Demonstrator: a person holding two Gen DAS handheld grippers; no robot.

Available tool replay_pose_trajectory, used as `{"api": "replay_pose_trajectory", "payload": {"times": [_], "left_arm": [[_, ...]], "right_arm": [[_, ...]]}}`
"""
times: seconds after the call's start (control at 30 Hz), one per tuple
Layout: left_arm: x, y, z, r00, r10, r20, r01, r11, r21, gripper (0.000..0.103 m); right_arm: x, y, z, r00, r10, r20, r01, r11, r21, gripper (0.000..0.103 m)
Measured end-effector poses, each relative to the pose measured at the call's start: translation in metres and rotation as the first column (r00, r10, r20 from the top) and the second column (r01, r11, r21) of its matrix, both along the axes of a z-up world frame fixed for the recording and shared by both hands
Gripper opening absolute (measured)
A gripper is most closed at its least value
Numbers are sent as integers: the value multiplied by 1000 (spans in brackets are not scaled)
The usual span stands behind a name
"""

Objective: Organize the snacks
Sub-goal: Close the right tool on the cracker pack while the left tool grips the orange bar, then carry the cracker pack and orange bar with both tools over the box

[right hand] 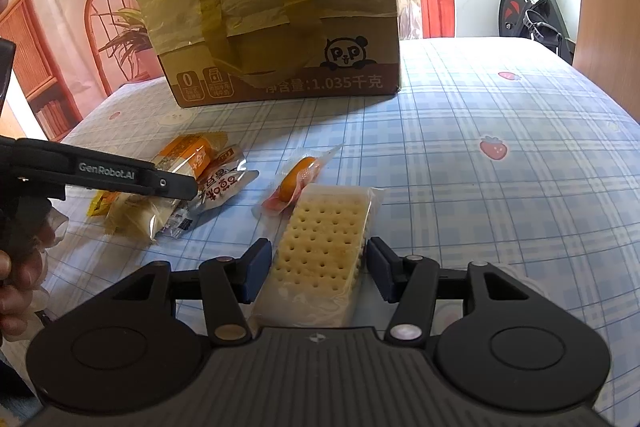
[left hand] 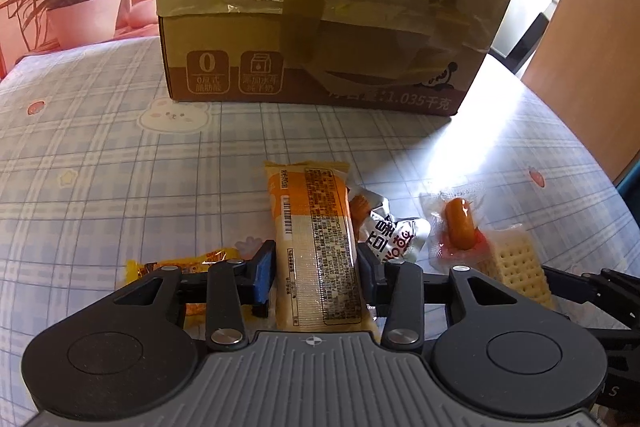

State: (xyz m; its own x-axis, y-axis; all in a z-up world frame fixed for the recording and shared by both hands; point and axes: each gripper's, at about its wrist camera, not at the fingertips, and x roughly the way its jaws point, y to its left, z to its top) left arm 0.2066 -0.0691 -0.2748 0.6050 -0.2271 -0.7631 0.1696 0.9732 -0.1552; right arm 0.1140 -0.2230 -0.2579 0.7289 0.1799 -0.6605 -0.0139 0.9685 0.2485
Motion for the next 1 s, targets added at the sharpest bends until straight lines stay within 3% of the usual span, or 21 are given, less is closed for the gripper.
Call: {"api": "replay_pose_trajectory", "payload": {"times": [0.33,0.57,0.8,1.0], "left_arm": [[-14,32,24,993,57,99,-43,990,-137,41],[-17,47,43,984,93,150,-67,983,-171,41],[-2,64,100,953,104,285,-46,978,-203,41],[31,62,162,913,82,399,11,974,-225,41]], "right_arm": [[-5,-10,7,999,-38,13,37,998,55,54],[-6,-26,35,993,-75,87,69,995,72,54],[23,-37,92,974,-51,221,36,997,70,54],[76,-42,159,926,-3,376,-6,1000,22,54]]}}
